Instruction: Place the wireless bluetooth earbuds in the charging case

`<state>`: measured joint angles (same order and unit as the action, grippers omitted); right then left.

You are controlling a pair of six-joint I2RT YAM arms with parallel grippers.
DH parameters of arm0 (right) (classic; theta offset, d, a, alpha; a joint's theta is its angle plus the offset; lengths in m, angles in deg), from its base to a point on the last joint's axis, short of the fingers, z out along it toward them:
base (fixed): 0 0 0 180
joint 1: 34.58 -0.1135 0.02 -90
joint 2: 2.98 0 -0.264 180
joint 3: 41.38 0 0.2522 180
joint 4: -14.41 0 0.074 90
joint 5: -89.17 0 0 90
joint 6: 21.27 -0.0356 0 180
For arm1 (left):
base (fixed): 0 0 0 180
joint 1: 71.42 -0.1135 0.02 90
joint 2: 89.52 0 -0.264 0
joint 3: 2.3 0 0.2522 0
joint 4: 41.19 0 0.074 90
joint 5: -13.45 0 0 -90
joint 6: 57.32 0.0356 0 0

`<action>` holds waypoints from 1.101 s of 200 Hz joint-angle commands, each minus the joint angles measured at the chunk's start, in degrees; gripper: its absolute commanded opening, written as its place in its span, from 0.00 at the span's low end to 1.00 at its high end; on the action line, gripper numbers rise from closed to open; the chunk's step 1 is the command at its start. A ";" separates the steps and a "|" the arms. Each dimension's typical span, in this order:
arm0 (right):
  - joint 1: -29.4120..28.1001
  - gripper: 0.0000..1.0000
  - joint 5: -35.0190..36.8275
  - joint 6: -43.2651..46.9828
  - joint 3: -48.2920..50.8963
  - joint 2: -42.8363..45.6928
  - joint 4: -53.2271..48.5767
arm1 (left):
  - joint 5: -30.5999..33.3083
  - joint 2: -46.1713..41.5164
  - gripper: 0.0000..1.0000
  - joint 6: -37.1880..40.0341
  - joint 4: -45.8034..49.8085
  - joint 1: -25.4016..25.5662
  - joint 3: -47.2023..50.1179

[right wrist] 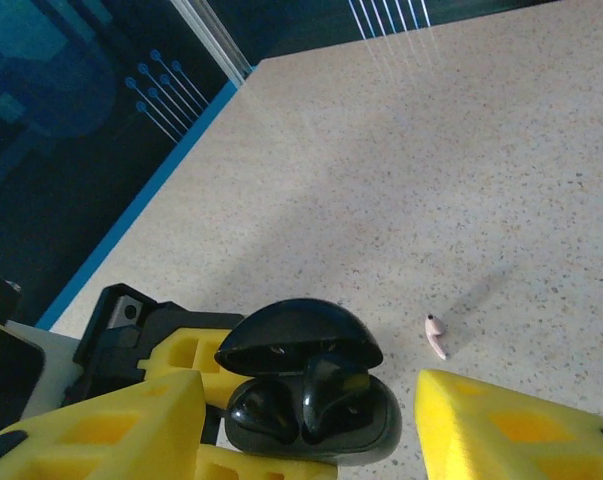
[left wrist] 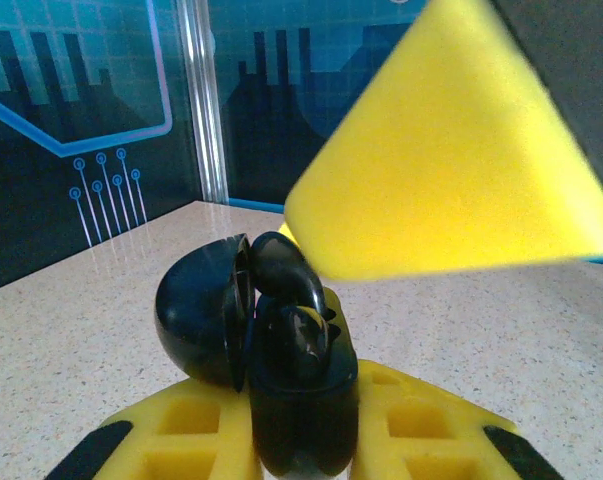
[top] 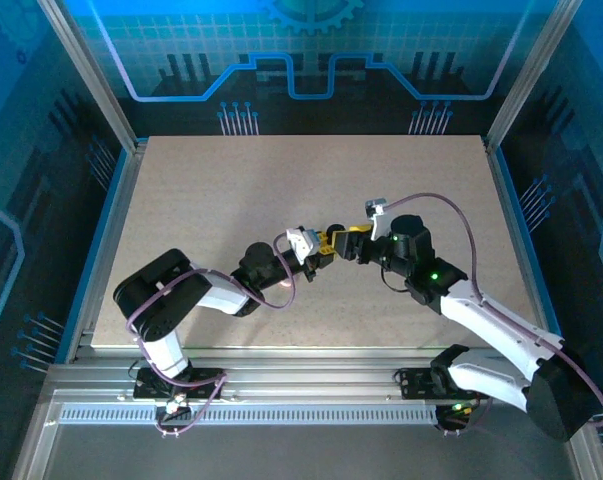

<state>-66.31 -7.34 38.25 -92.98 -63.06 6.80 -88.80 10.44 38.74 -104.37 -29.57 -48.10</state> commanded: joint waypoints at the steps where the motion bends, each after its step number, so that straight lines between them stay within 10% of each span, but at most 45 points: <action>1: 1.33 0.59 -3.25 -0.90 -1.50 1.61 1.68 | -0.85 -1.44 0.14 -0.36 -3.10 0.28 0.74; 220: 14.32 0.59 -17.40 4.61 -4.21 3.48 -10.62 | -4.77 -3.40 0.14 -0.27 -3.32 0.47 1.84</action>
<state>-52.87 -20.84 41.22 -95.02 -59.25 -2.71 -91.82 8.34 38.59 -105.34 -29.55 -46.61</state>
